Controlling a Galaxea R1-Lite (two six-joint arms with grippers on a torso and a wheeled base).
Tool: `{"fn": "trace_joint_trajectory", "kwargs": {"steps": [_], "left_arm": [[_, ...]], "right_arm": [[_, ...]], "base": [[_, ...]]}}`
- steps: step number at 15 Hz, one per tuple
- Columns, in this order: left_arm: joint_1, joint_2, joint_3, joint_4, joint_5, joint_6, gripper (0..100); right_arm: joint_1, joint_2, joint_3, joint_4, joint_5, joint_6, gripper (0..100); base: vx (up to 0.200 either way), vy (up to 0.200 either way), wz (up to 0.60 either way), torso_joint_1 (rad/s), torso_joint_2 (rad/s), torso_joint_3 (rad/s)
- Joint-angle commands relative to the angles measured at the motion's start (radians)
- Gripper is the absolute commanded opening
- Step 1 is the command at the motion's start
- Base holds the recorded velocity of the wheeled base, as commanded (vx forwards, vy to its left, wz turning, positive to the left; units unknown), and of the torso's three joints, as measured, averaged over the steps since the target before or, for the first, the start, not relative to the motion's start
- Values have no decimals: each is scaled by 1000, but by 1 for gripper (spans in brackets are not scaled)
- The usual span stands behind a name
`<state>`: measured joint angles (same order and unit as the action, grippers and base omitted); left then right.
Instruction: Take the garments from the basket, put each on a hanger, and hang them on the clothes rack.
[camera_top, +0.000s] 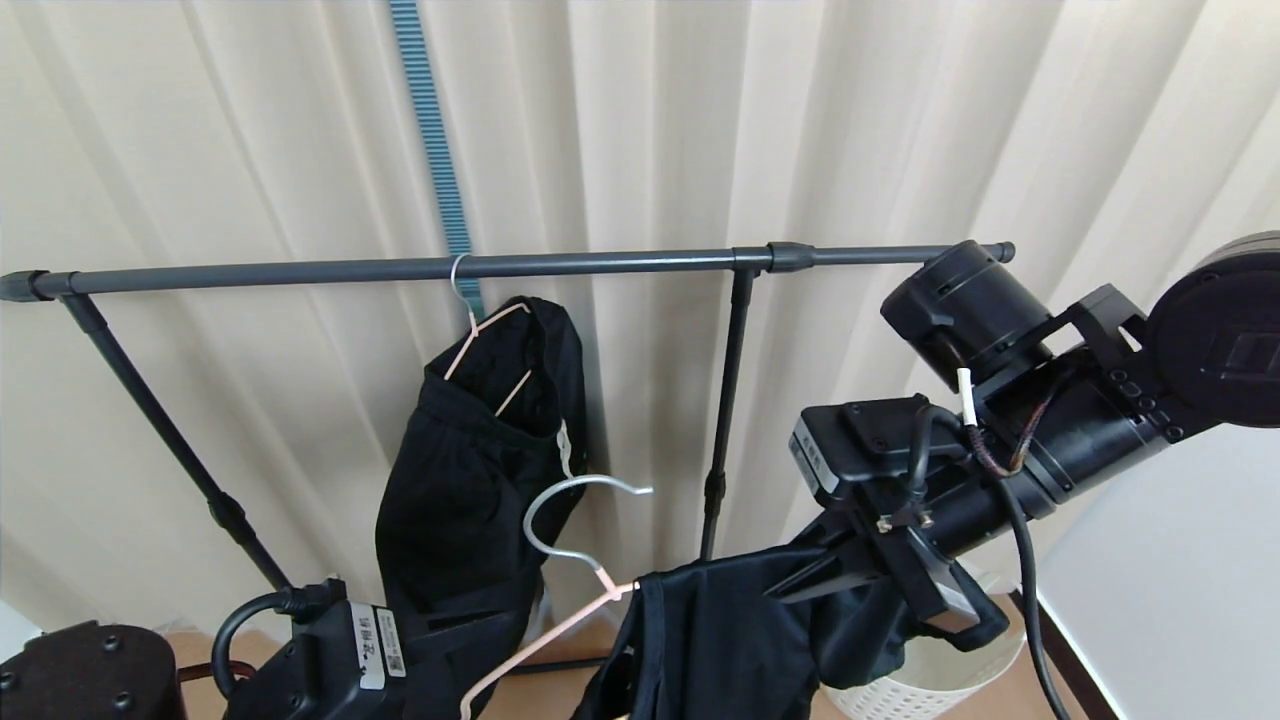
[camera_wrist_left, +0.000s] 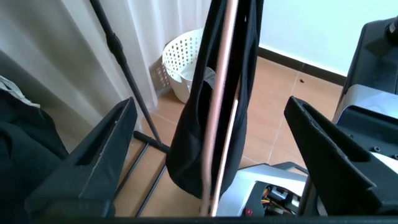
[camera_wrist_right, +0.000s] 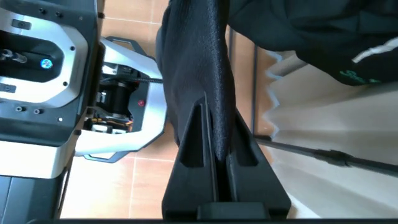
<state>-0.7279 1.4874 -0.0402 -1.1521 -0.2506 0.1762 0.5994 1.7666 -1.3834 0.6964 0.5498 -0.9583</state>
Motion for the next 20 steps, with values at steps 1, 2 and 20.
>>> {"fn": "trace_joint_trajectory", "kwargs": {"steps": [1,2,20], "left_arm": [[27,-3,-4,0,-1,-1,100],[38,-4,-17,0,-1,-4,100],[114,-12,-55,3,-2,-75,100]], "right_arm": [[-1,-26,-3,-5,-14,3,0],[0,-41,-8,-18,-56,9,0],[25,-104,3,-75,-467,38,0]], "base": [[0,0,0,0,0,0],[0,0,0,0,0,0],[0,0,0,0,0,0]]}}
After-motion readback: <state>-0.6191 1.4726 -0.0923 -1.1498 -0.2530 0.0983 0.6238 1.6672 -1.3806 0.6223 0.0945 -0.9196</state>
